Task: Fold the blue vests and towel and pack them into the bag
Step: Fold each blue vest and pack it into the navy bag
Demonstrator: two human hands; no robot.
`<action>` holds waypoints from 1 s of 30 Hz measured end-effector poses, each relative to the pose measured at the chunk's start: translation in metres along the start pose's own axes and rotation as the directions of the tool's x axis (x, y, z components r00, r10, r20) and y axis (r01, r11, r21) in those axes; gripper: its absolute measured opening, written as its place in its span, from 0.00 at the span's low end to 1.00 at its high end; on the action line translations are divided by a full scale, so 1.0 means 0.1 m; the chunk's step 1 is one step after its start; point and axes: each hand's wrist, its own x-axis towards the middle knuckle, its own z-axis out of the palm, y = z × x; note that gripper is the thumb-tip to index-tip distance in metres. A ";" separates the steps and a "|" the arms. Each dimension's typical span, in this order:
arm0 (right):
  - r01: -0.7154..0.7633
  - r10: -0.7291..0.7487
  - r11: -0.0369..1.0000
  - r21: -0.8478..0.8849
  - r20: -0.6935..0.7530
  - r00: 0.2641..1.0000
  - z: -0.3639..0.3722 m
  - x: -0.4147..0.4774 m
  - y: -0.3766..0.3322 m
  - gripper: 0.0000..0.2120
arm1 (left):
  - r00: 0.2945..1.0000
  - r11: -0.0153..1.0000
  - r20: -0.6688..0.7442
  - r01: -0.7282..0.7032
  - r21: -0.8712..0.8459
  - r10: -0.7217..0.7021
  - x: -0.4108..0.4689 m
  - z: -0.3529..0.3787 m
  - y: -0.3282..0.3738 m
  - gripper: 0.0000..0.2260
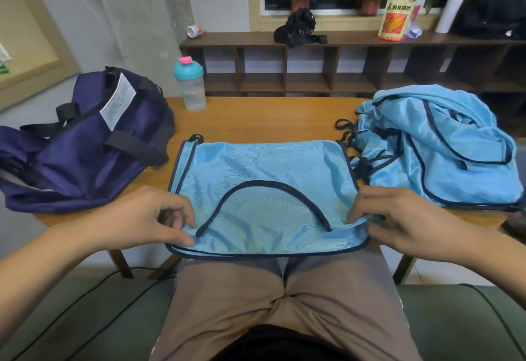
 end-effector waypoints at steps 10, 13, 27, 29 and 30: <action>0.026 -0.027 0.998 -0.057 -0.015 1.000 -0.04 0.30 -0.07 0.03 | 0.987 0.994 -0.125 0.096 -0.049 -0.101 0.29 -0.13 0.11 0.05; -0.020 0.006 0.995 -0.099 -0.142 0.990 0.04 0.64 0.06 0.05 | 0.934 0.990 -0.357 0.032 0.137 0.019 0.61 -0.10 -0.01 0.04; -0.428 0.424 0.885 -0.185 -0.060 0.904 0.56 1.30 0.78 0.39 | 0.872 0.826 -0.359 0.453 0.336 -0.332 1.26 0.29 -0.62 0.34; -0.452 0.447 0.864 -0.224 -0.075 0.891 0.58 1.30 0.80 0.40 | 0.863 0.807 -0.340 0.484 0.339 -0.374 1.23 0.26 -0.63 0.37; -0.459 0.454 0.857 -0.234 -0.078 0.888 0.59 1.31 0.78 0.41 | 0.862 0.802 -0.335 0.488 0.346 -0.380 1.23 0.25 -0.63 0.38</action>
